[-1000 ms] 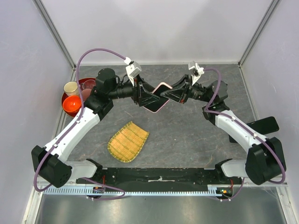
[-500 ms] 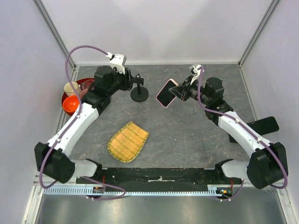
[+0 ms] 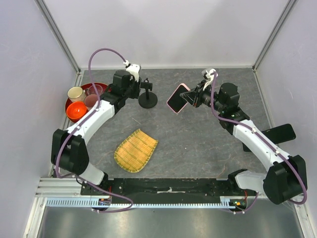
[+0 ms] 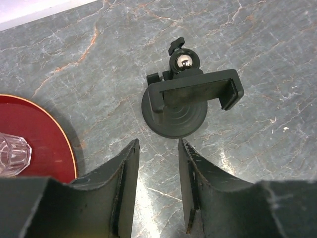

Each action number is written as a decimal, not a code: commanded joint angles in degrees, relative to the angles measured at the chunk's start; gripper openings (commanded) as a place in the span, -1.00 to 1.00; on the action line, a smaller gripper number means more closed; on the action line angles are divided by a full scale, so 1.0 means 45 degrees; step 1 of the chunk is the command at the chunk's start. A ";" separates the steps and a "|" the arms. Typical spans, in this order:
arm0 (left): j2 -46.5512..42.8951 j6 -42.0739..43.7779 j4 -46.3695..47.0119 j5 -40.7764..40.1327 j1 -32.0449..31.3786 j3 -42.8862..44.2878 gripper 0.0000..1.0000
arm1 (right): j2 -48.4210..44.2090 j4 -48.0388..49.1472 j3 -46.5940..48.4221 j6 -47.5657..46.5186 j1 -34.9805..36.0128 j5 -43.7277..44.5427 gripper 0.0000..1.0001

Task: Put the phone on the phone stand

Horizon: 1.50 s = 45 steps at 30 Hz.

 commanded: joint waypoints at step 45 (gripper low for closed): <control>0.2234 0.0159 0.1328 0.3299 0.1173 0.1857 -0.95 | -0.0310 0.1749 0.0337 -0.0039 0.0012 -0.0624 -1.00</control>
